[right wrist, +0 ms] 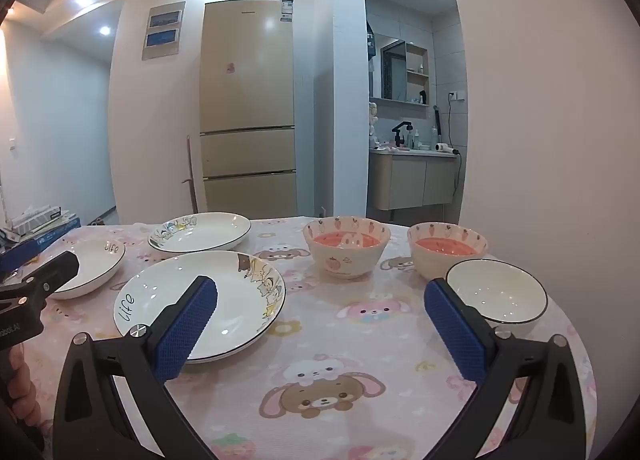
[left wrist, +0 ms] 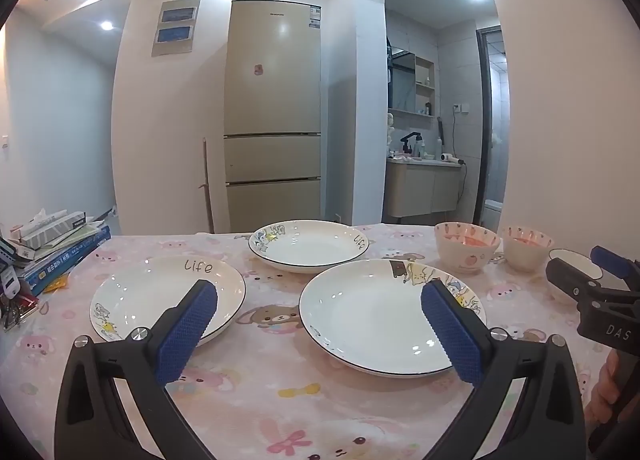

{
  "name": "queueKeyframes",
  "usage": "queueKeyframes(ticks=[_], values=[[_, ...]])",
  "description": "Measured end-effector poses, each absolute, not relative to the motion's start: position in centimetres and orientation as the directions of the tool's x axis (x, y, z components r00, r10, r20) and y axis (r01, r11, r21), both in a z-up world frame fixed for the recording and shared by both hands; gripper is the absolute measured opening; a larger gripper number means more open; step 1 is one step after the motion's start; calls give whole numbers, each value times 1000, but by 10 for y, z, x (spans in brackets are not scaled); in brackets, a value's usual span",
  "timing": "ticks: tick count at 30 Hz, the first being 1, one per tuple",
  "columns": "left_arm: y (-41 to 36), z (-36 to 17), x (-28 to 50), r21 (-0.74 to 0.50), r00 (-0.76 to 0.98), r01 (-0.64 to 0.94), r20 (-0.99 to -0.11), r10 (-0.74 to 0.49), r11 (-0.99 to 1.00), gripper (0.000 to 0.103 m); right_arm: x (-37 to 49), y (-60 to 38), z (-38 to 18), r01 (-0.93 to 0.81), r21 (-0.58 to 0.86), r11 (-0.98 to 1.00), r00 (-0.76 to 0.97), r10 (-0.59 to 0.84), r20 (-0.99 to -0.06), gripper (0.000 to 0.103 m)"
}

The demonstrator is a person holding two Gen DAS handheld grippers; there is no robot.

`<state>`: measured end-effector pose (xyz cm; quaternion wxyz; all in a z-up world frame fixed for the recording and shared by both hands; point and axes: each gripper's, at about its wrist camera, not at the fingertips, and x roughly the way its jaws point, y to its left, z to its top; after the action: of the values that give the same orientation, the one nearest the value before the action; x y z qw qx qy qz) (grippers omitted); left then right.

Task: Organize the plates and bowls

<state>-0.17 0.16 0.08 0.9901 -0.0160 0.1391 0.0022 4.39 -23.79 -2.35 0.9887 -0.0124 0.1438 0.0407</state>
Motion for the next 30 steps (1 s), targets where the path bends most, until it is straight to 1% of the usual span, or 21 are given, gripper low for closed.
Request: queueKeyframes(ticks=[2, 4, 7, 8, 16, 30], values=[[0, 1, -4, -43, 961, 13, -275, -25, 999, 103, 44, -237, -24, -87, -13, 996, 954, 80, -288, 103], [3, 3, -4, -43, 962, 8, -274, -20, 999, 103, 45, -236, -25, -87, -14, 996, 955, 79, -287, 103], [0, 3, -5, -13, 960, -58, -276, 52, 998, 103, 43, -235, -25, -93, -16, 996, 955, 84, -286, 103], [1, 3, -5, -18, 960, -62, -273, 55, 998, 103, 43, -235, -25, -94, -16, 995, 954, 86, -286, 103], [4, 1, -6, -16, 960, -44, -276, 38, 999, 103, 43, -234, -24, -118, -17, 993, 950, 108, -293, 103], [2, 2, -7, -16, 961, -31, -275, 26, 999, 103, 42, -234, -23, -102, -17, 995, 952, 93, -293, 103]])
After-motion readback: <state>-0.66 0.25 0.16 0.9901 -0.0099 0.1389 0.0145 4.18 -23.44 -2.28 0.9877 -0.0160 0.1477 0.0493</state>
